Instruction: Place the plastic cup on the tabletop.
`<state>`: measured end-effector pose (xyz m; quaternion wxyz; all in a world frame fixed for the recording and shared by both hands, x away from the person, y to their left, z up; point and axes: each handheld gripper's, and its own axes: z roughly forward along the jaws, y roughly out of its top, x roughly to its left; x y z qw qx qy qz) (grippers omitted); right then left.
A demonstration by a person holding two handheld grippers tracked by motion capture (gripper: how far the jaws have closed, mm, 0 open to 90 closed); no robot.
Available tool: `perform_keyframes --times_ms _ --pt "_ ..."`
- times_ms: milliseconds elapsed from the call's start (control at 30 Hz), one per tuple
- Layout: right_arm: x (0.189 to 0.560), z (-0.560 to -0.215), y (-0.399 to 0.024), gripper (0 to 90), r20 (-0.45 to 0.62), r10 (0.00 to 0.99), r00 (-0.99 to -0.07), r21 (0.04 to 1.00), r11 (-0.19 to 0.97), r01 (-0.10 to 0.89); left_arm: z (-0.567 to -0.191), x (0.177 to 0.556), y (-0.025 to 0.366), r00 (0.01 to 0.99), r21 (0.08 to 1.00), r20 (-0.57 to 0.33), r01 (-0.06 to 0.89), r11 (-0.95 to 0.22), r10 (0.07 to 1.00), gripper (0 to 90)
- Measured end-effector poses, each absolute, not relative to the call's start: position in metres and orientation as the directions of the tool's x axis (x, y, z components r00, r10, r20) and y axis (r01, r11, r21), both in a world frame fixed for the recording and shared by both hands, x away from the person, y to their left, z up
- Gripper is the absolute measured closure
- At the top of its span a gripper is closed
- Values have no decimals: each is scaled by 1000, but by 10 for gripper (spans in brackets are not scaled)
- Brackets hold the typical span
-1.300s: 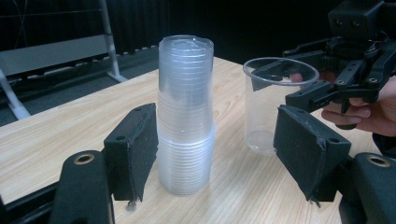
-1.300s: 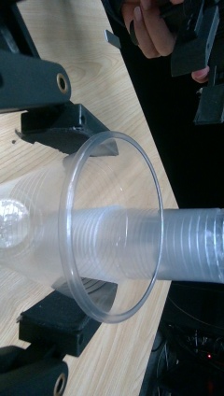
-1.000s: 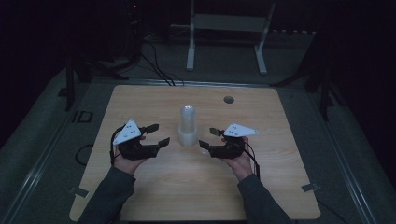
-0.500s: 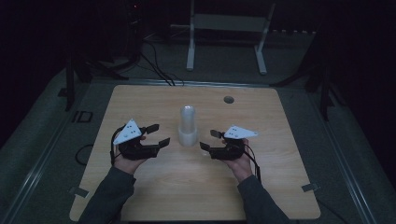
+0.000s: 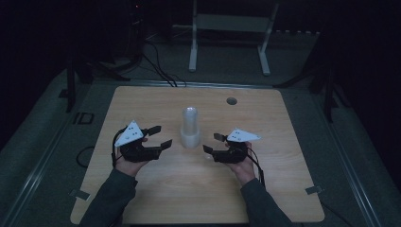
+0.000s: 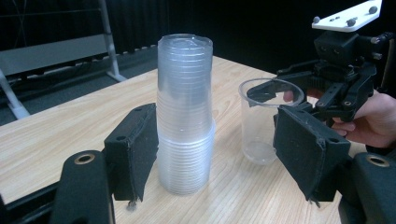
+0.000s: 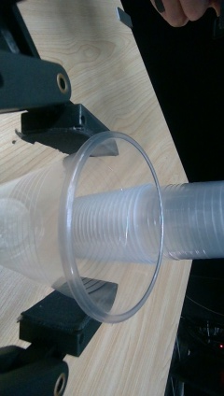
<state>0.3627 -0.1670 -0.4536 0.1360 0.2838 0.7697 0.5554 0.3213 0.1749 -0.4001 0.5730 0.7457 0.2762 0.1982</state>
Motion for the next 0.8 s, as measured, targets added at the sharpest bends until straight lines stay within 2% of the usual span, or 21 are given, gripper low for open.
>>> perform_keyframes --times_ms 800 --pt "369 -466 -165 285 103 592 -799 925 238 295 -400 321 174 770 964 -22 186 -191 637 309"
